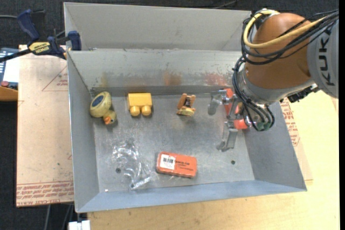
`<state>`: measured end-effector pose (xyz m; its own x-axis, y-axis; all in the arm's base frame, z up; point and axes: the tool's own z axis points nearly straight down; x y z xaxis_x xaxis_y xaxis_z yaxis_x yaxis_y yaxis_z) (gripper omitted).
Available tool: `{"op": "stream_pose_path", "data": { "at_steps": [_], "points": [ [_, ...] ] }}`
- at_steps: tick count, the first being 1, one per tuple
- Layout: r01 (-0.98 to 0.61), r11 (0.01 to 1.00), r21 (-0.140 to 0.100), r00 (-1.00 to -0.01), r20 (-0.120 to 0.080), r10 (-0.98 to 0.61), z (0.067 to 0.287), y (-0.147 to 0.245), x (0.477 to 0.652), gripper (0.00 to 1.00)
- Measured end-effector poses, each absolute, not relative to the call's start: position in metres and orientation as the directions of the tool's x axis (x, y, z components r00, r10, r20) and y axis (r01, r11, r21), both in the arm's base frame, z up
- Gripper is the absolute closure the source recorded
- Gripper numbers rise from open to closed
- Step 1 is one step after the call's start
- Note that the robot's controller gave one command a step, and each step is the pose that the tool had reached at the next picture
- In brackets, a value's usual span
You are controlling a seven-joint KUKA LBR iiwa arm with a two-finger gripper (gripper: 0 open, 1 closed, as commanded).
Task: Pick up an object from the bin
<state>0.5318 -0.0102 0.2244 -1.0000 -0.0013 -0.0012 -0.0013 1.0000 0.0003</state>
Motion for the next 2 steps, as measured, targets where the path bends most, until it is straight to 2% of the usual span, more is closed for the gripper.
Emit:
{"op": "stream_pose_path", "data": {
  "at_steps": [1,2],
  "points": [
    [-0.001,1.000,0.000,-1.000,-0.002,-0.001,0.2245,-0.0103,0.5321,0.00],
    [0.000,1.000,0.000,-1.000,-0.003,0.000,0.2270,-0.0108,0.5398,0.00]
  ]
}}
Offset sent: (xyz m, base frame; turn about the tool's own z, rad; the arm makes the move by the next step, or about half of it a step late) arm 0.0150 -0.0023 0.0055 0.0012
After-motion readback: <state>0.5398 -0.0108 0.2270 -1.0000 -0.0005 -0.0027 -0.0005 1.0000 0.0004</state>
